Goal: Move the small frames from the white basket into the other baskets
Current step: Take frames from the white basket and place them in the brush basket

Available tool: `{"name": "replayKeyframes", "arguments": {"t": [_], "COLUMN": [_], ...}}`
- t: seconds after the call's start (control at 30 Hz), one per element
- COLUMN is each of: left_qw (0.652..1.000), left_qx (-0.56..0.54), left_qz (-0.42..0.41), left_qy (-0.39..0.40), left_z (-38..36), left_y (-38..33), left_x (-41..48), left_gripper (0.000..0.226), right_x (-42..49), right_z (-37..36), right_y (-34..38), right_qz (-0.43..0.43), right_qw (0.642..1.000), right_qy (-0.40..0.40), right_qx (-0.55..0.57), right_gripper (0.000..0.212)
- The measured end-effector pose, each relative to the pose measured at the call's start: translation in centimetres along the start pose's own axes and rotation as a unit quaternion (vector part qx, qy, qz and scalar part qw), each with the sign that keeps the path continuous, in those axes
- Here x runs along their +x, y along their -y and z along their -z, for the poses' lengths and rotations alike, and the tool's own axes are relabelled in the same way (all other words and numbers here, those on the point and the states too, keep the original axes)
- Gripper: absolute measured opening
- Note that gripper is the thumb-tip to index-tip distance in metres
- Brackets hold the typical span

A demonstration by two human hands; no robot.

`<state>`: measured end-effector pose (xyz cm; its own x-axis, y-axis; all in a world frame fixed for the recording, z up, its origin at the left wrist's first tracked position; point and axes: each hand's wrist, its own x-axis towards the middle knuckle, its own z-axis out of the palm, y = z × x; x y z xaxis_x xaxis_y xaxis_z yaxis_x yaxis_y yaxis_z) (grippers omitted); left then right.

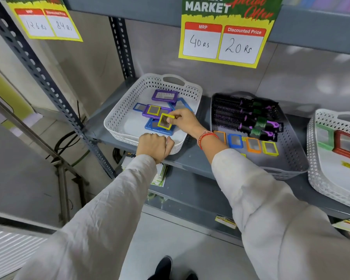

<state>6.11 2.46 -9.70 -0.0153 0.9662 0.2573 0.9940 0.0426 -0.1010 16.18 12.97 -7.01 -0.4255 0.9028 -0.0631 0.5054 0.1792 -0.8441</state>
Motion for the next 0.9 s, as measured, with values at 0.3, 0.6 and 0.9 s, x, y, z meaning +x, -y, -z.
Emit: {"name": "replayKeyframes", "arguments": {"t": [0.3,0.6,0.9], "left_qw": [1.0,0.997,0.994], "left_qx": [0.013,0.056,0.073], "left_qz": [-0.013,-0.01,-0.033], "left_qy": [0.021,0.049,0.069], "left_z": [0.3,0.5,0.7], "left_y": [-0.1,-0.4,-0.3], "left_x": [0.0,0.0,0.0], "left_gripper": [0.086,0.056,0.043], "right_x": [-1.4,-5.1,-10.6], "right_z": [2.7,10.3,15.7], "right_y": [-1.0,-2.6,-8.0], "right_qz": [-0.055,-0.079,-0.157], "right_qw": [0.982,0.982,0.974], "right_qy": [-0.061,-0.083,-0.108], "right_qx": [0.17,0.15,0.121], "right_gripper": [0.035,0.032,0.012]}}
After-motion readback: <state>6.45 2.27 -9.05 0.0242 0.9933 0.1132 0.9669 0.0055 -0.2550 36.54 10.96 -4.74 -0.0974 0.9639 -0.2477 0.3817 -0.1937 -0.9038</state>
